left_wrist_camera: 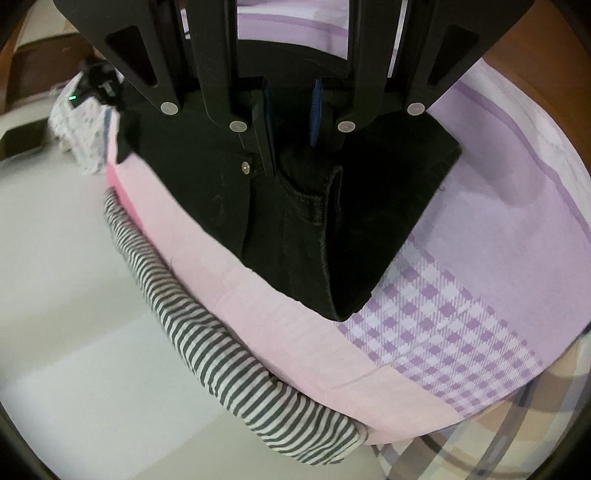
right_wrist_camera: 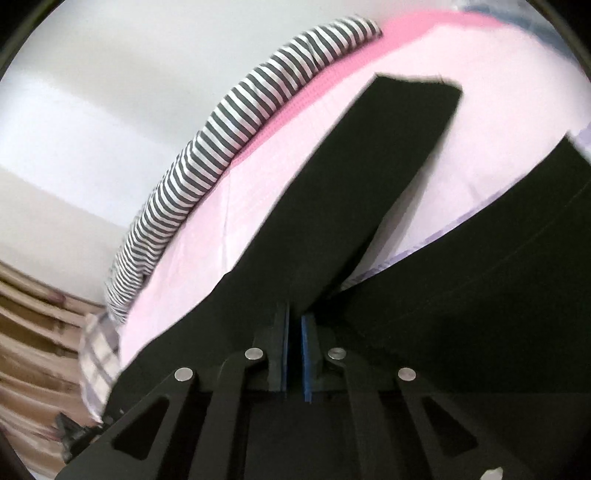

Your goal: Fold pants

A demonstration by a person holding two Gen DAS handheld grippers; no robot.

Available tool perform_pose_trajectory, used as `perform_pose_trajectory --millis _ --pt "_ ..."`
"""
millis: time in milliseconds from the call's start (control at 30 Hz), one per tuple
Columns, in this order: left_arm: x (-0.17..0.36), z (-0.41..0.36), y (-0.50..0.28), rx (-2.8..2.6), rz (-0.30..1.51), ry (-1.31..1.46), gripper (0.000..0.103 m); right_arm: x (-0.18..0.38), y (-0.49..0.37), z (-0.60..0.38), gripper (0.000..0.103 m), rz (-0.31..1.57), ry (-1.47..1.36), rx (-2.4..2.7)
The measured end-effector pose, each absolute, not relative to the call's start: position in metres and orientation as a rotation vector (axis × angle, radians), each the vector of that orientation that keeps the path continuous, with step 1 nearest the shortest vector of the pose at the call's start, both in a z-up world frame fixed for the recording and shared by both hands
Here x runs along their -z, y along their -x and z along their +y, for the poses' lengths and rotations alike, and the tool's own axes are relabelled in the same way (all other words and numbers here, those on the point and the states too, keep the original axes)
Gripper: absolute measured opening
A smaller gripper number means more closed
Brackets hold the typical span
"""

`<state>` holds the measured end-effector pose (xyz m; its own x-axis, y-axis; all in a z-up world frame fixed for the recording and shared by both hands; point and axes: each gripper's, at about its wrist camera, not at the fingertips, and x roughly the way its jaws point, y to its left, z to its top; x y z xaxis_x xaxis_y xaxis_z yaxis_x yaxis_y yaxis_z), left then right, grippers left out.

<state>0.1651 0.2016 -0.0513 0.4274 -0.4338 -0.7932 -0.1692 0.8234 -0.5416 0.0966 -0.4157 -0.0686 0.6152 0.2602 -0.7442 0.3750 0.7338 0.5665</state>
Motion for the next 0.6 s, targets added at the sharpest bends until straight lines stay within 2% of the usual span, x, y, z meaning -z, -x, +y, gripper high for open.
perform_pose_trajectory --millis 267,600 --pt "0.049 0.204 -0.167 0.262 1.169 0.404 0.016 0.032 -0.044 -0.385 0.004 0.958 -0.652 0.116" --pt "0.073 0.201 -0.14 0.295 1.26 0.217 0.016 0.049 0.009 -0.378 0.004 1.078 -0.692 0.164"
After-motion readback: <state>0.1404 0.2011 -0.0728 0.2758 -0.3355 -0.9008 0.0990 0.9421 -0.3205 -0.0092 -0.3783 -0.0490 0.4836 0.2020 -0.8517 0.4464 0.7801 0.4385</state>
